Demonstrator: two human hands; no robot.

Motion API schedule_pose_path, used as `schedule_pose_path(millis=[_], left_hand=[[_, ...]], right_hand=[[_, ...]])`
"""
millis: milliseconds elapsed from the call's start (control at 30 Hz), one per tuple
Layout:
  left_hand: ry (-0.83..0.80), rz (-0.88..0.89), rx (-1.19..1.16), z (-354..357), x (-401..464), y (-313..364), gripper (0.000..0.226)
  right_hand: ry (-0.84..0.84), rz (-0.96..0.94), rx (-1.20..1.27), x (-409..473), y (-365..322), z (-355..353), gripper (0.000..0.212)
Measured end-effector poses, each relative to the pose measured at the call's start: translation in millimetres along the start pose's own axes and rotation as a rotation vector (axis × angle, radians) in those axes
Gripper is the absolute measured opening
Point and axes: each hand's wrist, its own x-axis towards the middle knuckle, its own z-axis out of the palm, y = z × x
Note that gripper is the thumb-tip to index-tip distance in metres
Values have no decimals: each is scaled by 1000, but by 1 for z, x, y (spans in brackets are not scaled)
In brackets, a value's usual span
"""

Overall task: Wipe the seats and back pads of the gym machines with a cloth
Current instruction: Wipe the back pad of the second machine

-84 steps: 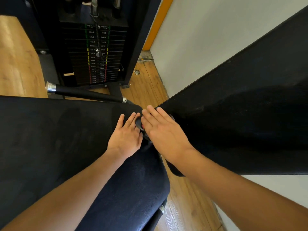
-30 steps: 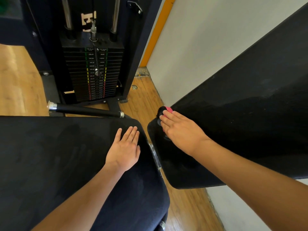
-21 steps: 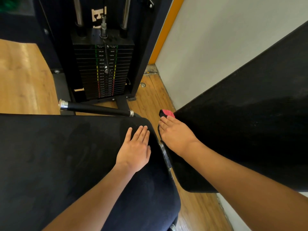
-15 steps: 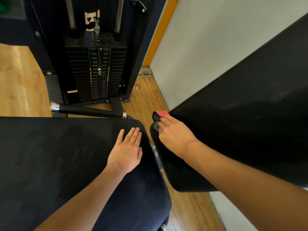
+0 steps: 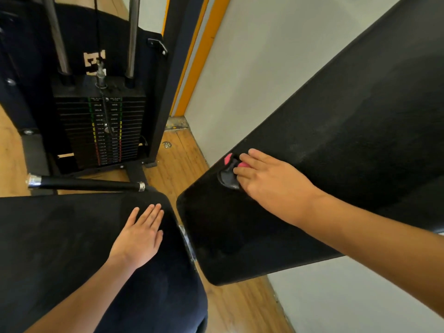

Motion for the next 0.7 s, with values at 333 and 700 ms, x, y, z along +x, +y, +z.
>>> schedule_pose_path(millis=[333, 700], left_hand=[[70, 15, -12, 5, 0, -1, 61], [66, 4, 16, 11, 3, -2, 61]], right_hand=[[223, 182, 4, -73, 68, -27, 57], [268, 389, 92, -129, 127, -40, 79]])
